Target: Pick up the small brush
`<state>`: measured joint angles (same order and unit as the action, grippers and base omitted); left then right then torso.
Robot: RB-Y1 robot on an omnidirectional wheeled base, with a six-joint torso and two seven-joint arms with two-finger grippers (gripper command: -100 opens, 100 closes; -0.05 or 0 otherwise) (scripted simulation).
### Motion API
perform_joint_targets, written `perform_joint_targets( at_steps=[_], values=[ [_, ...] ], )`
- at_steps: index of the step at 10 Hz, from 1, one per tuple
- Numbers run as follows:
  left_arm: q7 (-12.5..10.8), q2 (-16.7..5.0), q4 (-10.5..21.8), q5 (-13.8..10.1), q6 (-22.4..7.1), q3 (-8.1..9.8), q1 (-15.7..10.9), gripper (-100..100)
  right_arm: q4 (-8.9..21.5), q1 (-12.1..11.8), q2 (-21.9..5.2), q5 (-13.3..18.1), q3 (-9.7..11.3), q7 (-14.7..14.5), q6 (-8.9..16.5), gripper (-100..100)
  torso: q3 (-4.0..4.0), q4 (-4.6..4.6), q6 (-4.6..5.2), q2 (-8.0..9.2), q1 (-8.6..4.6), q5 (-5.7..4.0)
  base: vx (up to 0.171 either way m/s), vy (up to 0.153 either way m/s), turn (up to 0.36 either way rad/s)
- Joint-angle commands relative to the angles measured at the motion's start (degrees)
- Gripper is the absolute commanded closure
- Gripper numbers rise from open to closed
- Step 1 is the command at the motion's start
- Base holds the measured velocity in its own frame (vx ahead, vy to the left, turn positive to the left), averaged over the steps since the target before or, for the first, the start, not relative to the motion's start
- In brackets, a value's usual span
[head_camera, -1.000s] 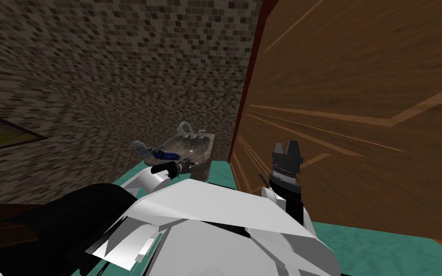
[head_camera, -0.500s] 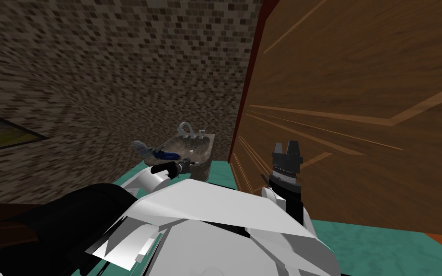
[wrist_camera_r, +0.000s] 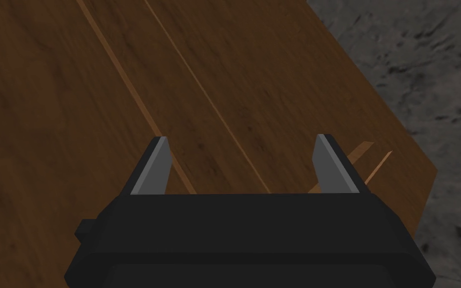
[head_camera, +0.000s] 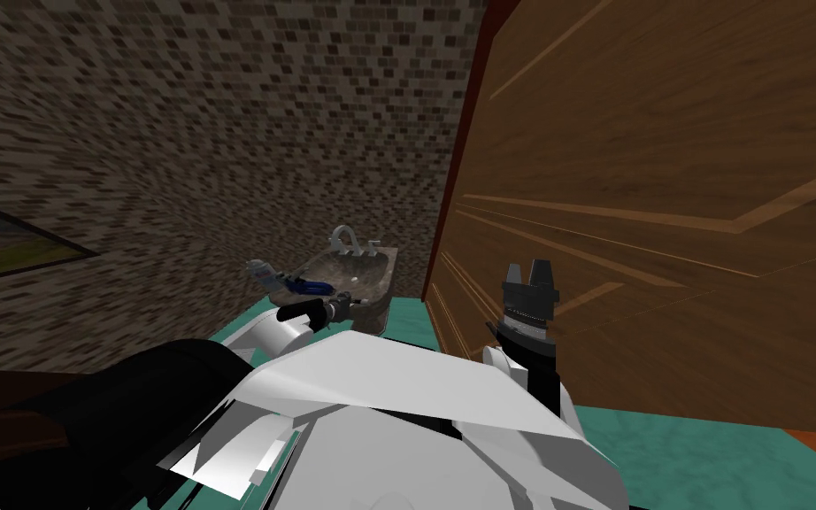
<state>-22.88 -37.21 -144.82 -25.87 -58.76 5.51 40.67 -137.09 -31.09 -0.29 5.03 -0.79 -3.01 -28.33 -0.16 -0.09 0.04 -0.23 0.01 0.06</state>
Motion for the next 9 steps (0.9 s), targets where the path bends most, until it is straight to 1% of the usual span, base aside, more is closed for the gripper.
perform_joint_targets(
  at_steps=[1, 3, 6, 8, 9],
  values=[
    [-0.4, -0.4, 1.9, -0.9, -0.4, 0.51, -0.6, -100, 0.0, 0.0, 0.0, 0.0, 0.0, 0.0, 0.0, 0, 0.00, 0.00, 0.00, 0.00, 0.00, 0.00, 0.040, 0.022, -0.031],
    [-1.0, -1.0, 3.0, -2.6, -1.3, 1.20, -1.2, -100, 0.0, 0.0, 0.0, 0.0, 0.0, 0.0, 0.0, 0, -0.04, -0.02, 0.00, -0.06, 0.07, 0.02, 0.021, 0.030, -0.027],
    [-2.1, -2.4, 2.9, -5.4, -3.1, 2.42, -1.7, -100, 0.0, 0.0, 0.0, 0.0, 0.0, 0.0, 0.0, 0, -0.02, -0.01, 0.00, -0.03, 0.11, 0.02, 0.016, 0.036, -0.029],
    [-3.3, -3.8, 2.8, -7.9, -5.1, 3.43, -1.8, -100, 0.0, 0.0, 0.0, 0.0, 0.0, 0.0, 0.0, 0, -0.02, 0.02, 0.00, -0.05, 0.19, -0.01, 0.000, 0.038, -0.030],
    [-3.6, -4.3, 3.0, -8.7, -5.7, 3.74, -1.8, -100, 0.0, 0.0, 0.0, 0.0, 0.0, 0.0, 0.0, 0, -0.01, 0.03, 0.00, -0.03, 0.23, 0.00, -0.010, 0.034, -0.020]
  ],
)
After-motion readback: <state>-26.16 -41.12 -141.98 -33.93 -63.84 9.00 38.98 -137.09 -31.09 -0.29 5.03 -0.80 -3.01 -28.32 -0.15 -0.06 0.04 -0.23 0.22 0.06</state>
